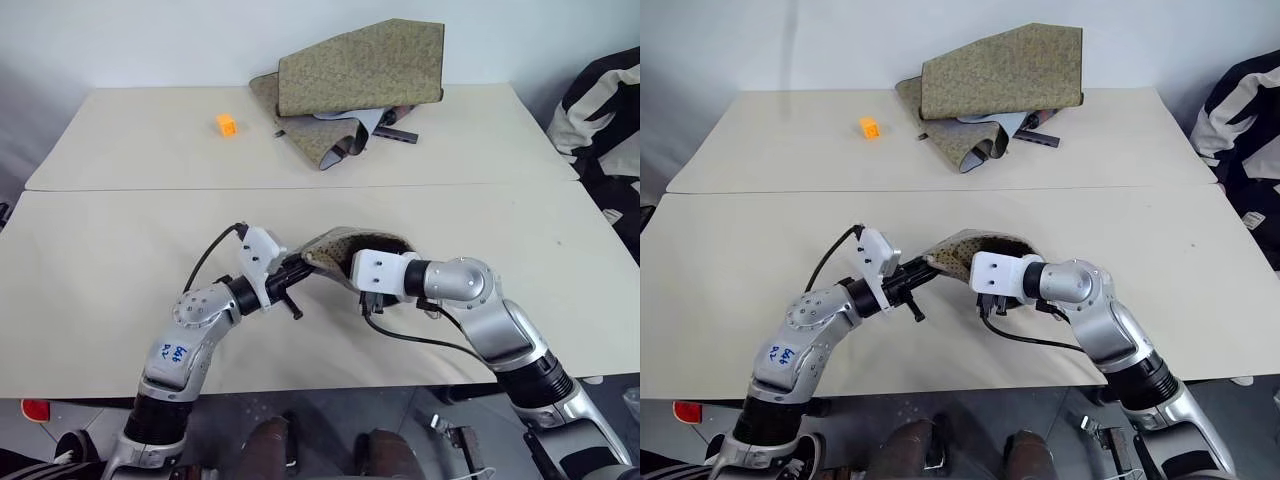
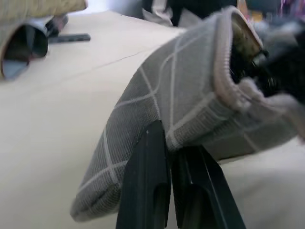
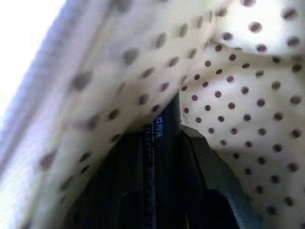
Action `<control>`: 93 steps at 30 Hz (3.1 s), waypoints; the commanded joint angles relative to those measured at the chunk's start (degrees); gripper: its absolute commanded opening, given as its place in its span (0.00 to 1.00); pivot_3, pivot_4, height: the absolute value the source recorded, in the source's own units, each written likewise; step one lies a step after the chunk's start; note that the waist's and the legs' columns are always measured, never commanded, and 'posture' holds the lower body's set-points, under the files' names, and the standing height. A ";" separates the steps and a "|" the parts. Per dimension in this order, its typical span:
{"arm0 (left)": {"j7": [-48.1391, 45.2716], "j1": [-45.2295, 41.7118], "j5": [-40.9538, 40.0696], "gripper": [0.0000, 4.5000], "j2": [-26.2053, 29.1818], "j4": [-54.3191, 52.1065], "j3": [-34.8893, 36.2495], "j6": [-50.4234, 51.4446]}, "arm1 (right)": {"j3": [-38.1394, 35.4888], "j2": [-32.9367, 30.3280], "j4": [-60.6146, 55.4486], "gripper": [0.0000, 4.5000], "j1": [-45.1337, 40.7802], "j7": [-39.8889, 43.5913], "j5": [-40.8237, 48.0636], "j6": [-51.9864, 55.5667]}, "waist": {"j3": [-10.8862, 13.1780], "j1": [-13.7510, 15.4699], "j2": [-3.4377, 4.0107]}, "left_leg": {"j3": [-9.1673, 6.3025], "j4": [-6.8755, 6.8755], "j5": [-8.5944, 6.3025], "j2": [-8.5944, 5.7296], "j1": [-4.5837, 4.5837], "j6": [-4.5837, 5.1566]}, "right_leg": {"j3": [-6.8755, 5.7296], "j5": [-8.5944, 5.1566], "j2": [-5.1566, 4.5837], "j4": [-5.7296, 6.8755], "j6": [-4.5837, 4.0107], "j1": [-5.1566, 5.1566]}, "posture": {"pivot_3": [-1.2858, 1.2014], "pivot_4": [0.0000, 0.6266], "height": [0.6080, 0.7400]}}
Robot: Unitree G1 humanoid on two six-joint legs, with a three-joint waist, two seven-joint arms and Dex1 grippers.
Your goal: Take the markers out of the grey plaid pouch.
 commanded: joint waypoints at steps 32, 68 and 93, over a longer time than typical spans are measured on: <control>4.37 -5.13 -7.72 0.00 -10.32 3.38 6.72 7.78 | 8.06 -4.45 -4.68 0.15 -1.48 -4.25 -6.29 -23.14 | 0.03 0.06 -0.05 | 0.04 0.08 0.01 0.04 -0.05 0.02 | -0.04 0.02 -0.03 0.00 0.01 -0.02 | 0.52 0.24 1.00; -1.10 0.57 3.55 0.00 0.22 9.08 1.84 -8.53 | -10.22 -11.27 -5.17 0.15 -6.23 9.71 19.63 -0.73 | 0.03 0.03 -0.05 | 0.02 0.05 -0.02 0.06 -0.05 0.05 | -0.03 0.02 -0.14 0.00 0.00 -0.06 | 0.52 0.24 1.00; -1.84 0.68 2.37 0.00 1.15 8.42 4.04 -8.15 | -28.99 -4.97 17.02 0.15 1.22 -26.95 20.24 18.16 | 0.04 -0.02 -0.04 | 0.07 0.05 0.05 0.02 -0.23 0.13 | -0.09 0.04 -0.05 0.01 -0.02 -0.18 | 0.52 0.24 1.00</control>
